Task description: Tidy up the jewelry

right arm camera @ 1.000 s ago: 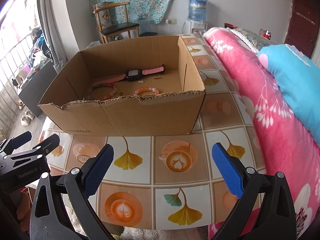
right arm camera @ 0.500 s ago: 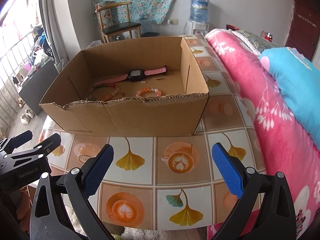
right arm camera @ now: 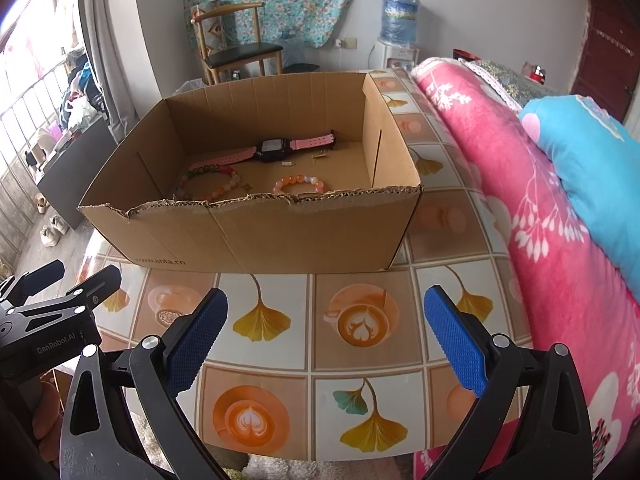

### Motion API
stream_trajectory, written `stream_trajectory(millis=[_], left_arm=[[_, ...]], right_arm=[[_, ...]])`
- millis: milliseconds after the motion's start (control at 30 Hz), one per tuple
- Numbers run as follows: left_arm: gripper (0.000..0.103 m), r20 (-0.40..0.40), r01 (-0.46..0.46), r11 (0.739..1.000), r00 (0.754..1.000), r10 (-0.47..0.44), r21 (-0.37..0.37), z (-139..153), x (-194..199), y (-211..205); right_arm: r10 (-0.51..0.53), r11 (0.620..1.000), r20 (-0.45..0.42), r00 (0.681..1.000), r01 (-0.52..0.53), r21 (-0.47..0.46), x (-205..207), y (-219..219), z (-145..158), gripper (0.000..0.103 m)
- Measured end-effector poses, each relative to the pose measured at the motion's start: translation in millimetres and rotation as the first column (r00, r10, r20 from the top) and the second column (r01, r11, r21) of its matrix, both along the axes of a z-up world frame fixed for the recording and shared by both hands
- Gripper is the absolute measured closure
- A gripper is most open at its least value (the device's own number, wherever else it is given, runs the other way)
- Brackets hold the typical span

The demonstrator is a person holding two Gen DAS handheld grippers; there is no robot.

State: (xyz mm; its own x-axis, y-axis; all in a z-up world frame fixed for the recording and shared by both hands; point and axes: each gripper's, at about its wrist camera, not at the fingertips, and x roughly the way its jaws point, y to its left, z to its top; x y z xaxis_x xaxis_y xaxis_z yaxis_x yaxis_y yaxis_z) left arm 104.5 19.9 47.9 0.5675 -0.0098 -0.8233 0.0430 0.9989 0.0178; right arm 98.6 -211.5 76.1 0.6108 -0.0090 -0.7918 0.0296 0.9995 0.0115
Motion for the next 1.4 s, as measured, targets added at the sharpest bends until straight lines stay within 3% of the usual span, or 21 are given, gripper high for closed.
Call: stream_trajectory(millis=[1400], left_arm=[[0.006, -0.002, -0.002, 1.0, 1.0, 0.002, -0.003, -0.4, 0.4, 2.4]], right_arm=[[0.009, 1.0, -0.009, 1.0, -0.009, 0.005, 0.9, 3.7, -2.9, 0.008]])
